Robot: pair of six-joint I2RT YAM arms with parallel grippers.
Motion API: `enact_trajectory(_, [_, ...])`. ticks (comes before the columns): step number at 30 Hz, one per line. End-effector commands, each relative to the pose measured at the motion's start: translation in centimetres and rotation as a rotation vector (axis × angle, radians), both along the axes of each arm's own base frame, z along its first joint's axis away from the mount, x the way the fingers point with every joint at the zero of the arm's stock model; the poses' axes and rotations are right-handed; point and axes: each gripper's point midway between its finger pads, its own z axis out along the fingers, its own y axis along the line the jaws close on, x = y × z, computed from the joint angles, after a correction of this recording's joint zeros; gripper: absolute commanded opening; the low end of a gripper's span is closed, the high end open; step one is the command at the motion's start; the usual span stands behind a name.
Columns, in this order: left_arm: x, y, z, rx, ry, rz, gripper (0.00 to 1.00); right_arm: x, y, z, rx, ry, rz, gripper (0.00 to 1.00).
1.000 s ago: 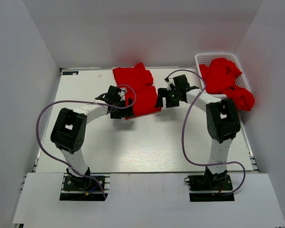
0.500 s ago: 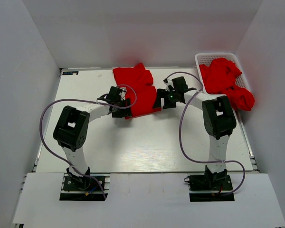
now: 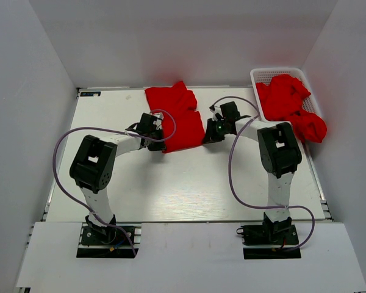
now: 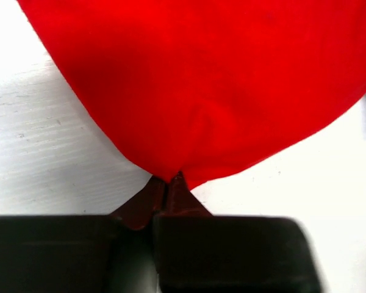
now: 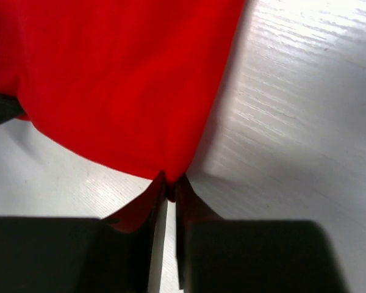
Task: Fold and stack the t-shirts
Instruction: Grab one side of the 2/3 rectangular tshirt with both arms, then fold the long partially folded tshirt into a neat square
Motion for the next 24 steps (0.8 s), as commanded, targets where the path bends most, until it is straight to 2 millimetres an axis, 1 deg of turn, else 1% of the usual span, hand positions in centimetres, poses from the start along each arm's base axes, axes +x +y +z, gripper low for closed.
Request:
enact_trajectory(1, [-1.7,0.3,-1.5,0.012,0.064,-0.016,0.01,0.3,0.1,0.6,0.017,-0.022,0.001,0.1])
enact_trajectory(2, [-1.7,0.3,-1.0,0.005,0.062,-0.008,0.0,0.1,0.3,0.9,0.021,-0.025,0.01,0.0])
enact_trajectory(3, [-1.8,0.4,-0.6,0.004,0.061,-0.008,0.0,0.0,0.3,1.9,0.033,-0.042,0.012,0.0])
enact_trajectory(4, [-1.7,0.3,0.2,-0.003,0.043,-0.008,0.0,-0.2,0.3,2.2,0.04,-0.046,0.024,0.0])
enact_trajectory(5, [-2.6,0.5,0.3,-0.008,0.059,-0.016,0.0,-0.7,0.3,2.2,0.034,-0.053,0.047,0.0])
enact_trajectory(6, [-2.9,-0.1,2.2,-0.036,0.022,-0.034,0.0,-1.0,0.2,3.5,0.033,-0.071,0.05,0.0])
enact_trajectory(7, [-3.3,-0.4,3.2,-0.065,0.009,-0.051,0.0,-1.7,-0.3,3.4,0.01,-0.067,0.058,0.0])
enact_trajectory(8, [-4.1,-0.3,3.7,-0.071,0.006,-0.067,0.0,-2.1,-0.5,3.6,0.005,-0.061,0.06,0.0])
enact_trajectory(9, [-4.6,-0.8,4.7,-0.089,-0.014,-0.087,0.0,-2.7,-0.8,4.4,0.005,-0.077,0.059,0.0])
enact_trajectory(10, [-5.1,-0.9,6.8,-0.119,-0.047,-0.101,0.0,-3.7,-1.3,4.9,-0.003,-0.083,0.05,0.0])
enact_trajectory(11, [-5.8,-1.2,7.4,-0.129,-0.053,-0.117,0.0,-4.1,-1.4,6.3,0.008,-0.11,0.046,0.0])
enact_trajectory(12, [-6.3,-1.1,8.0,-0.135,-0.049,-0.123,0.0,-4.7,-1.6,6.5,0.008,-0.111,0.042,0.0])
enact_trajectory(13, [-7.1,-1.6,8.6,-0.149,-0.043,-0.148,0.0,-6.1,-2.2,6.4,0.002,-0.088,0.019,0.0])
enact_trajectory(14, [-7.7,-1.5,9.6,-0.162,-0.052,-0.156,0.0,-7.4,-2.6,6.9,-0.006,-0.062,0.027,0.0])
enact_trajectory(15, [-8.7,-1.7,9.6,-0.165,-0.036,-0.174,0.0,-8.3,-2.8,6.8,-0.011,-0.04,0.029,0.0])
enact_trajectory(16, [-9.7,-1.5,9.6,-0.163,-0.001,-0.181,0.0,-9.1,-3.1,6.7,-0.022,-0.029,0.026,0.0])
enact_trajectory(17, [-10.4,-1.7,9.8,-0.17,0.018,-0.187,0.0,-10.2,-3.6,7.6,-0.024,-0.018,0.023,0.0])
enact_trajectory(18, [-11.1,-1.5,10.1,-0.176,0.023,-0.193,0.0,-11.0,-3.7,7.5,-0.028,-0.001,0.024,0.0])
enact_trajectory(19, [-12.1,-1.4,10.0,-0.187,0.059,-0.195,0.0,-12.0,-3.9,7.9,-0.03,0.013,0.026,0.0])
enact_trajectory(20, [-12.7,-1.8,10.4,-0.203,0.066,-0.208,0.0,-12.5,-4.0,8.6,-0.021,0.012,0.022,0.0])
enact_trajectory(21, [-12.9,-1.9,11.0,-0.222,0.062,-0.21,0.0,-13.1,-4.3,8.7,-0.025,0.031,0.018,0.0])
enact_trajectory(22, [-13.1,-1.9,11.8,-0.234,0.048,-0.205,0.0,-13.2,-4.2,9.6,-0.017,0.016,0.017,0.0])
enact_trajectory(23, [-13.5,-2.0,12.1,-0.239,0.051,-0.208,0.0,-13.2,-4.2,10.4,-0.012,-0.002,0.012,0.0])
enact_trajectory(24, [-13.6,-2.0,12.4,-0.242,0.041,-0.209,0.0,-13.3,-4.4,11.0,-0.011,-0.002,-0.003,0.0])
